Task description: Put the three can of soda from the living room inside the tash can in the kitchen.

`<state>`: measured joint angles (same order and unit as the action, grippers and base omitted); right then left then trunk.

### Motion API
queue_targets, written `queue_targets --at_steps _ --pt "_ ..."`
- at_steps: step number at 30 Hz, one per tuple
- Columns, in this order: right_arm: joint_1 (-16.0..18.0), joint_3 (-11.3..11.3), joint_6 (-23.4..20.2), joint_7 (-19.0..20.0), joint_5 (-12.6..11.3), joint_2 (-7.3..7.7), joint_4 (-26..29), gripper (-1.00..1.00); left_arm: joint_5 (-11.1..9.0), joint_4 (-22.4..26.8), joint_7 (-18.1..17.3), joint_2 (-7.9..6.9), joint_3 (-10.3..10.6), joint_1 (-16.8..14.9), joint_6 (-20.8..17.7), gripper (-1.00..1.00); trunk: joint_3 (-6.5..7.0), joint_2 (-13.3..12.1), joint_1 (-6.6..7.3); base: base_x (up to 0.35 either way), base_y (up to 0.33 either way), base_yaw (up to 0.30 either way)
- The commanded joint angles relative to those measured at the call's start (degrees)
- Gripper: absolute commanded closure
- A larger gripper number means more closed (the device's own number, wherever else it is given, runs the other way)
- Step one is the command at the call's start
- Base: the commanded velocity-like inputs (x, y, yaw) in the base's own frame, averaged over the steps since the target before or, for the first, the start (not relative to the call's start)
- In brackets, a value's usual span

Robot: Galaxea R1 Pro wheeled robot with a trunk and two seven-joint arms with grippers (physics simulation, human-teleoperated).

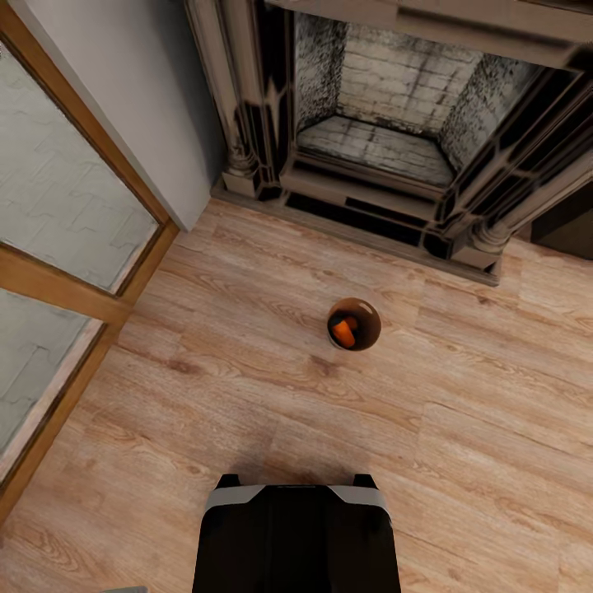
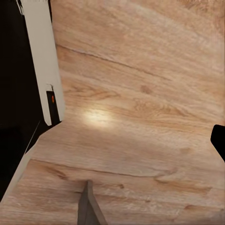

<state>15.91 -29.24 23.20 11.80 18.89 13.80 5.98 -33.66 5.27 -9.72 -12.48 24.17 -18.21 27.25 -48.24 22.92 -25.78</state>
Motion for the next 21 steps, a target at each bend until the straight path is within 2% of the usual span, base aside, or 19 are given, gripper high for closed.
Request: queue_targets --at_steps 1,21 --pt "0.0 0.01 0.0 0.03 0.04 0.0 0.0 -1.0 0.0 0.0 0.01 0.0 0.0 0.0 0.0 -1.0 0.08 0.0 0.0 0.0 0.0 0.0" --pt "0.0 0.1 0.0 0.26 0.27 -0.01 -0.12 -1.0 -0.09 0.0 0.43 0.0 -0.28 -0.03 0.04 -1.0 1.66 0.0 0.0 0.0 0.0 0.0"
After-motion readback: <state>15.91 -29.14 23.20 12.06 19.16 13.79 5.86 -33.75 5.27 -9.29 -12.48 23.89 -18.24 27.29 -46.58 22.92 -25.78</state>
